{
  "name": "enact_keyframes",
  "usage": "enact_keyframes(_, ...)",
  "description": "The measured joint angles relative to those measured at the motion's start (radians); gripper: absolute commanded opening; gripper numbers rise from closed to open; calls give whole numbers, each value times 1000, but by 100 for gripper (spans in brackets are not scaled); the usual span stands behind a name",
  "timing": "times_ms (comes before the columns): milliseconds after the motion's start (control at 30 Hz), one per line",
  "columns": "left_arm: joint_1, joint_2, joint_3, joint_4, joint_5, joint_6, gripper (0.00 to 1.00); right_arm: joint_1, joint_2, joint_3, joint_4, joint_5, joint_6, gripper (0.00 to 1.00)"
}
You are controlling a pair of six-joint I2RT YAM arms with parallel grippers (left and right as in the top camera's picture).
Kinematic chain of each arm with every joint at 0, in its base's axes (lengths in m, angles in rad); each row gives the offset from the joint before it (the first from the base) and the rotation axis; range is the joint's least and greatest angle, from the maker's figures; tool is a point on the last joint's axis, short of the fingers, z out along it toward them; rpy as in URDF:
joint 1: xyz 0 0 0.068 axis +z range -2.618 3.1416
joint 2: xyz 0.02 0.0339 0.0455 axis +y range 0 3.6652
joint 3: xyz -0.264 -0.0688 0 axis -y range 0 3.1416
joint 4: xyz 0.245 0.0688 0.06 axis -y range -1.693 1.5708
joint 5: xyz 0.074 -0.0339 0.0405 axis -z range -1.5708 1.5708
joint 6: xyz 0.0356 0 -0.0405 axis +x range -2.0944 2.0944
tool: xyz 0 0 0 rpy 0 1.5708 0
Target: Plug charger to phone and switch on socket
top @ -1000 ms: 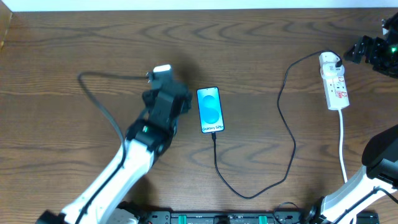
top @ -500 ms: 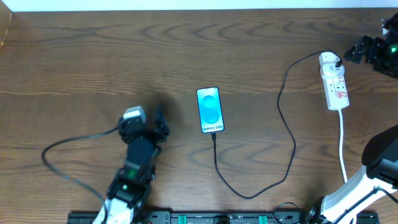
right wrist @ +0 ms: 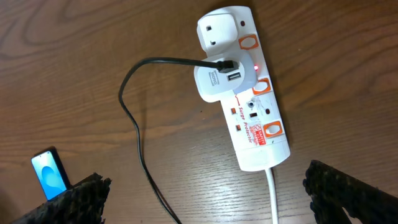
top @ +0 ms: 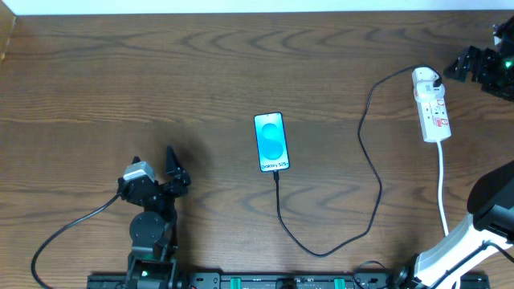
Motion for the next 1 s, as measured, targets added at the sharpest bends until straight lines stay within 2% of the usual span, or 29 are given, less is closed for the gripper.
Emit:
enact_keyframes(400, 41, -280, -2, -344, 30, 59, 76, 0, 0, 0, 0, 0, 0, 99)
enact_keyframes(767, 43, -343, 13, -386, 61, 123, 76, 0, 0, 0, 0, 0, 0, 99)
enact_keyframes(1000, 43, -343, 17, -400, 122, 240, 76, 0, 0, 0, 0, 0, 0, 99)
